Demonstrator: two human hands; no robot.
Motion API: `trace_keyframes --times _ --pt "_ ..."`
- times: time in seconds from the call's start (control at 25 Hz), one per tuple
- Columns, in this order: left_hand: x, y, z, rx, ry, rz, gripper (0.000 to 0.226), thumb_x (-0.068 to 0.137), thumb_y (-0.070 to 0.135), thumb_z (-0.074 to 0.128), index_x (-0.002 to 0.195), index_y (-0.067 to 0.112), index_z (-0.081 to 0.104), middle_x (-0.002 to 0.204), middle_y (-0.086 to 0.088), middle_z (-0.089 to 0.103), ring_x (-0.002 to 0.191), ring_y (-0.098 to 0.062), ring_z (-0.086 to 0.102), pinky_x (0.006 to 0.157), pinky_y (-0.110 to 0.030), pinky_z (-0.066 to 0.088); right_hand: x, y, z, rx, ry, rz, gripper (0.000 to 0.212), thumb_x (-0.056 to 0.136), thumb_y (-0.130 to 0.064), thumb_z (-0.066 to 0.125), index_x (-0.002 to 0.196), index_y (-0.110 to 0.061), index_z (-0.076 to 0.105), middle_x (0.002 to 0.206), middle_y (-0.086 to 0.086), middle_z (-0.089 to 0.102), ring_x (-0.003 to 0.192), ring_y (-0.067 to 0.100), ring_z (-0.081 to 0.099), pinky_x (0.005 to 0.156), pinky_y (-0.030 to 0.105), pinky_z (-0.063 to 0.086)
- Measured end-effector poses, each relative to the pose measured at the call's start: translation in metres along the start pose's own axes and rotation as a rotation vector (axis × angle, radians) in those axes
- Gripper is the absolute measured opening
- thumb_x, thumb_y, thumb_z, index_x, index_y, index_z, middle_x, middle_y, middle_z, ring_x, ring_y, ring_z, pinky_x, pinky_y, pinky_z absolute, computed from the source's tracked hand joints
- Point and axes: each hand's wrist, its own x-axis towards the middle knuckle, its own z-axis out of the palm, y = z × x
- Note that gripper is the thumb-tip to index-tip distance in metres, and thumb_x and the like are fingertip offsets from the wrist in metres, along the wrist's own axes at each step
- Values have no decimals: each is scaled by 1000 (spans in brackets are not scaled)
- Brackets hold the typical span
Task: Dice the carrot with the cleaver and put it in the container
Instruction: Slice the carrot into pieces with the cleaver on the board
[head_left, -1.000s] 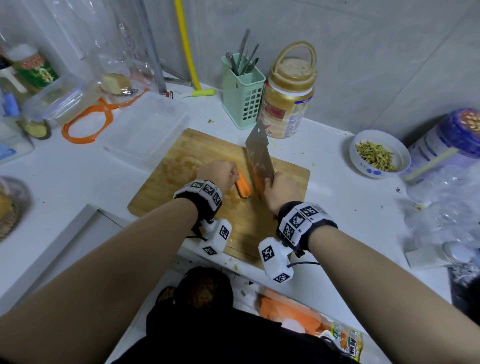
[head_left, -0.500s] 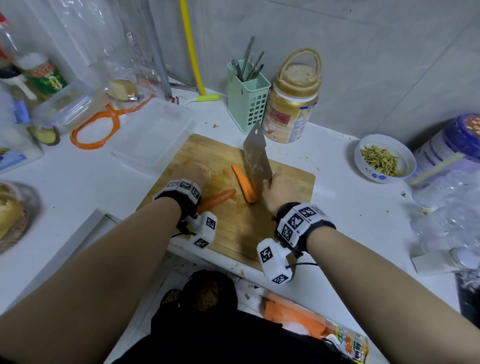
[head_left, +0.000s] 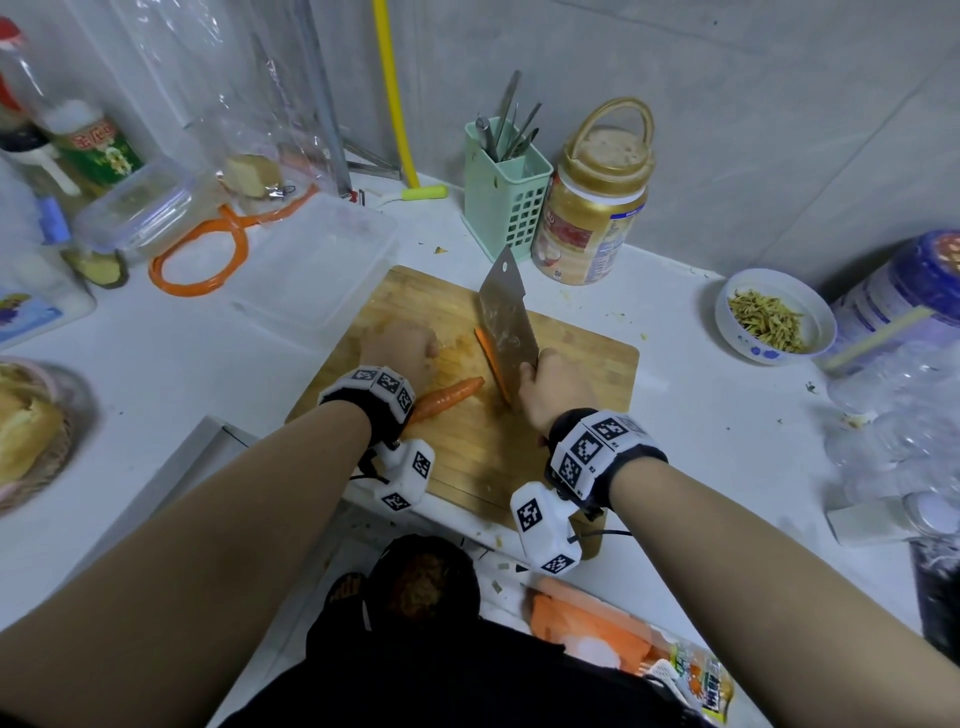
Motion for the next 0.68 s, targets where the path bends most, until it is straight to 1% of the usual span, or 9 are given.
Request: trace_keyframes --times 0.12,0.24,0.32,0.44,0.56,0.68 --pt "-2 13 8 -42 -26 94 11 86 28 65 93 20 66 95 4 63 88 -16 61 75 -31 52 -5 1 6 -29 -15 21 23 102 -34 35 98 -13 43 94 13 60 74 34 66 70 46 58" --pt "-4 24 18 -37 -49 175 20 87 40 66 93 21 64 90 6 60 83 -13 57 68 -27 46 -9 1 14 -41 -16 44 28 101 -35 36 106 -10 47 95 14 61 75 34 66 69 47 58" --pt "-4 26 20 15 -91 229 20 88 39 66 96 22 64 96 5 63 87 -15 59 70 -28 47 -12 1 17 -48 -19 44 29 101 -35 37 109 -9 48 95 14 62 75 32 64 67 43 57" --pt "-2 26 17 97 -136 302 16 85 29 66 98 19 66 99 3 67 90 -19 62 78 -35 53 -13 -2 19 -89 -8 37 30 102 -33 38 112 -8 51 98 14 63 77 28 58 63 33 47" --pt "2 25 12 137 -139 369 15 83 25 65 96 16 66 95 1 67 88 -21 63 78 -38 54 -13 -7 21 -115 8 38 31 102 -33 37 114 -8 51 98 13 63 80 29 59 64 33 46" --pt "5 21 13 175 -119 417 16 85 31 67 95 19 66 95 0 68 89 -21 64 79 -37 55 -12 -11 23 -157 15 45 31 102 -33 37 115 -8 51 92 10 58 75 27 55 62 33 44"
